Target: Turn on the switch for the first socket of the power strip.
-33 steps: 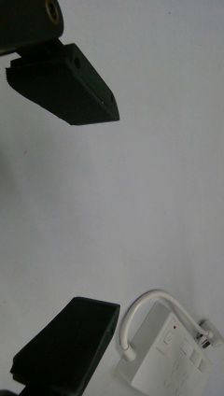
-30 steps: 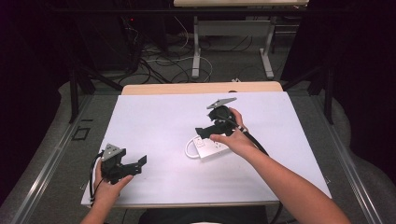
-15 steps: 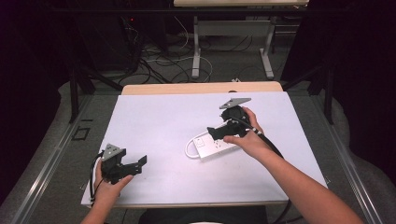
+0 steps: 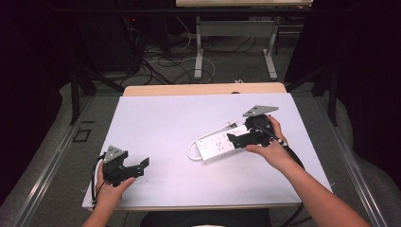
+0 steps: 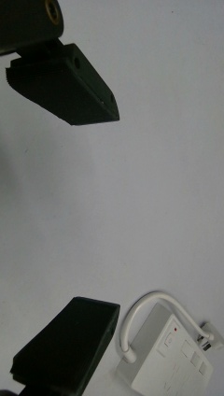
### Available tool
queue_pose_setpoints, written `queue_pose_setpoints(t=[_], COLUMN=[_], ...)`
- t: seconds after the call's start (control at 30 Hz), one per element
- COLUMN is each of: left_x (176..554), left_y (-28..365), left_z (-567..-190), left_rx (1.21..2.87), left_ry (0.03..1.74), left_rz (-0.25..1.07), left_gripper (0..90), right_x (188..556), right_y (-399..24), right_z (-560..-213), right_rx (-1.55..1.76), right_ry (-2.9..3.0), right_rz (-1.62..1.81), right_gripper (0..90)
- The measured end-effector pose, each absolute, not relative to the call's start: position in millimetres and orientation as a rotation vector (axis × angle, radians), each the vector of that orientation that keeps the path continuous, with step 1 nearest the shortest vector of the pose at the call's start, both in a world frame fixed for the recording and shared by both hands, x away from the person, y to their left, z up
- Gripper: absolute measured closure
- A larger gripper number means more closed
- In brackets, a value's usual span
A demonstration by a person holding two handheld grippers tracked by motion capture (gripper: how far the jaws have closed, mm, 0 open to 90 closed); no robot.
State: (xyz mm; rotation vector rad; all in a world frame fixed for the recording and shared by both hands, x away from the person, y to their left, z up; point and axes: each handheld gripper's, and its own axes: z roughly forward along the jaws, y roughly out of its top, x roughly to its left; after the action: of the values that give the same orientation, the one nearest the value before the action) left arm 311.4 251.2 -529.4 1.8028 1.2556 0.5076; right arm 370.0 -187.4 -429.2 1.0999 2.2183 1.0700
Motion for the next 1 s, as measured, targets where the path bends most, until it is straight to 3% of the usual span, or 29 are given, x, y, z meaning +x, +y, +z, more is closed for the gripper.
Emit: queue_pose_setpoints(t=[1.0], left_x=[311.3], left_y=[251.0], left_z=[-529.7], left_rx=[1.801], left_ry=[1.261], left_rz=[0.51], left_gripper=[7.7], right_x=[326.7], right_y=[-273.5], right_z=[-461.6], right_rx=[1.267], right_ry=[2.028], right_rz=[1.133], right_gripper=[0.0])
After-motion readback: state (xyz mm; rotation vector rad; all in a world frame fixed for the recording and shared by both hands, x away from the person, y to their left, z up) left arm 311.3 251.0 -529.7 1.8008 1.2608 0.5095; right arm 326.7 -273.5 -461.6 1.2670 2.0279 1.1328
